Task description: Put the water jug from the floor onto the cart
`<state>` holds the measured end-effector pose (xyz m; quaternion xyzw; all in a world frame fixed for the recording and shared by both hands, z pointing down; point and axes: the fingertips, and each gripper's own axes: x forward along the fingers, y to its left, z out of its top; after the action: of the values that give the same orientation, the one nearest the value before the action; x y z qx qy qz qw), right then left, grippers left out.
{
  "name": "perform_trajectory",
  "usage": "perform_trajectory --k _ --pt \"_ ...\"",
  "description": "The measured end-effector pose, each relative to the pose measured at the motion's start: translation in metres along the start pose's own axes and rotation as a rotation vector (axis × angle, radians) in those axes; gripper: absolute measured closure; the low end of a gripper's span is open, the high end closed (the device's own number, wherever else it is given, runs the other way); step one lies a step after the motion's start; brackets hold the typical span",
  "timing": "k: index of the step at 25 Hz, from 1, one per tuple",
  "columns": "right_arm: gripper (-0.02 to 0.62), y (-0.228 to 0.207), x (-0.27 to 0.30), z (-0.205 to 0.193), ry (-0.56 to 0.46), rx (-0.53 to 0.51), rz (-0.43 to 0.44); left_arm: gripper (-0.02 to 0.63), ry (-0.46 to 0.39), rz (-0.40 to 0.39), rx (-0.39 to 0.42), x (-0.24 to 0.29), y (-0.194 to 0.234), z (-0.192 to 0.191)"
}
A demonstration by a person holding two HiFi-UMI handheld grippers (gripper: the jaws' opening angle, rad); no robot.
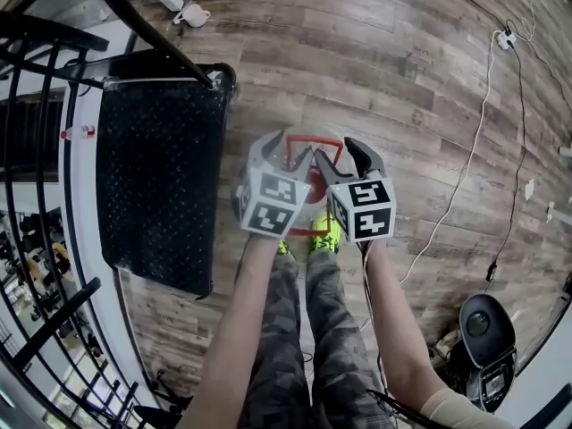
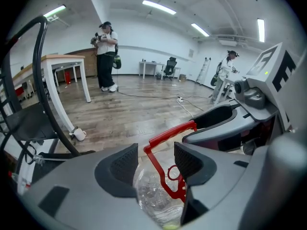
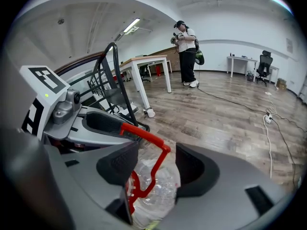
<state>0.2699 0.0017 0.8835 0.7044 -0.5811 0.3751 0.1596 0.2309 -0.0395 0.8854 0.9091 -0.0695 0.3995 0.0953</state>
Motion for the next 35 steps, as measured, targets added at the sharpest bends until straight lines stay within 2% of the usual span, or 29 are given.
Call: perform_trajectory --k 10,15,20,31,35 --pt "0.377 -0.005 0.023 -0.007 0.032 0.012 -0.005 0.397 -0.016 -0.003 -0.017 0.016 0.010 0.000" --pt "0.451 -0.002 0.027 -0.005 0.033 -0.018 -0.007 0.399 -0.015 -0.022 -0.023 0.021 0.009 0.003" --pt "0.507 0.001 0.023 0.003 -0.010 0.014 -0.014 0.426 -0.039 -0.017 -0.032 0.014 0.007 0.002" --pt "0.525 0.011 0.007 0.006 -0.057 0.013 -0.014 0.469 -0.051 0.045 0.073 -0.008 0.003 0.001" --pt "0.531 0.019 0.001 0.004 -0.056 0.001 -0.001 0.476 -0.077 0.057 0.084 -0.018 0.001 -0.003"
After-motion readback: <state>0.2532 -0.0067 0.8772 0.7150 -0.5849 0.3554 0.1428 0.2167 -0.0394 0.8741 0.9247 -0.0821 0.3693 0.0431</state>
